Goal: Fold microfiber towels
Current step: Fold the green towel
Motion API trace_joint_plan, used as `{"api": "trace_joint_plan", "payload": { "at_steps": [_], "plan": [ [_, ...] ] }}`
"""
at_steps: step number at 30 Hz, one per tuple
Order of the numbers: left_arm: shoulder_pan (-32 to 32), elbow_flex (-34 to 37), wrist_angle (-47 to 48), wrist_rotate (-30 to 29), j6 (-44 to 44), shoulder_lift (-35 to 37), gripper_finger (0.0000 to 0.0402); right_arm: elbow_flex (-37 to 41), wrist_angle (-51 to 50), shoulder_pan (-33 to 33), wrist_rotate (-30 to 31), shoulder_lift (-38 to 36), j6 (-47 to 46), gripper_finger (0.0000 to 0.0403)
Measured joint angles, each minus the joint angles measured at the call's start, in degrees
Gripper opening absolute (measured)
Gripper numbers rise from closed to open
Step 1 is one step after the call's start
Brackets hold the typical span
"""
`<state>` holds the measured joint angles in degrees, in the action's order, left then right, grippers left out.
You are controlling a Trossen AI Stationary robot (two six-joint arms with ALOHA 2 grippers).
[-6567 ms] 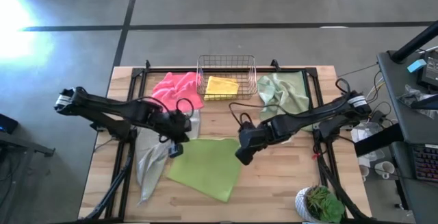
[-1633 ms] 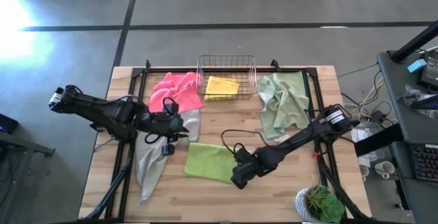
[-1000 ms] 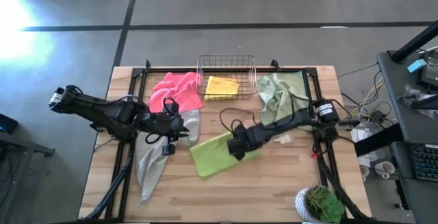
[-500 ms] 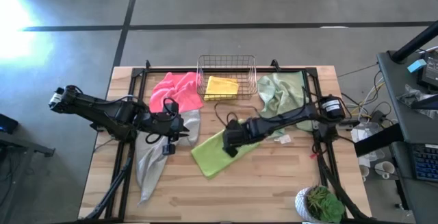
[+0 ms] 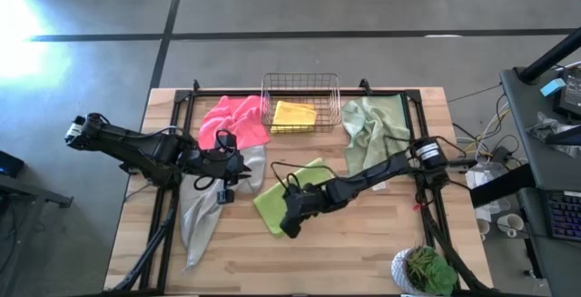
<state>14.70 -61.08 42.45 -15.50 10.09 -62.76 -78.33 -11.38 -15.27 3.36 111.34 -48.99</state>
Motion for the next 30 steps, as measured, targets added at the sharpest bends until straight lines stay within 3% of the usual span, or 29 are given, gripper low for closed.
{"api": "trace_joint_plan", "payload": {
  "at_steps": [11, 19, 30],
  "plan": [
    [0.00, 1.94, 0.09, 0.02, 0.13, 0.00, 0.0054, -2.89, 0.37, -0.13, -6.22, 5.87, -0.65, 0.0008],
    [0.00, 3.43, 0.22, 0.13, 0.15, 0.00, 0.0054, -3.98, -11.27, -2.07, -9.88, 5.36, -1.33, 0.0008],
    [0.00, 3.43, 0.20, 0.43, 0.17, 0.00, 0.0054, -4.15, -18.62, -9.71, -12.83, 4.26, -1.68, 0.0008]
  ]
}}
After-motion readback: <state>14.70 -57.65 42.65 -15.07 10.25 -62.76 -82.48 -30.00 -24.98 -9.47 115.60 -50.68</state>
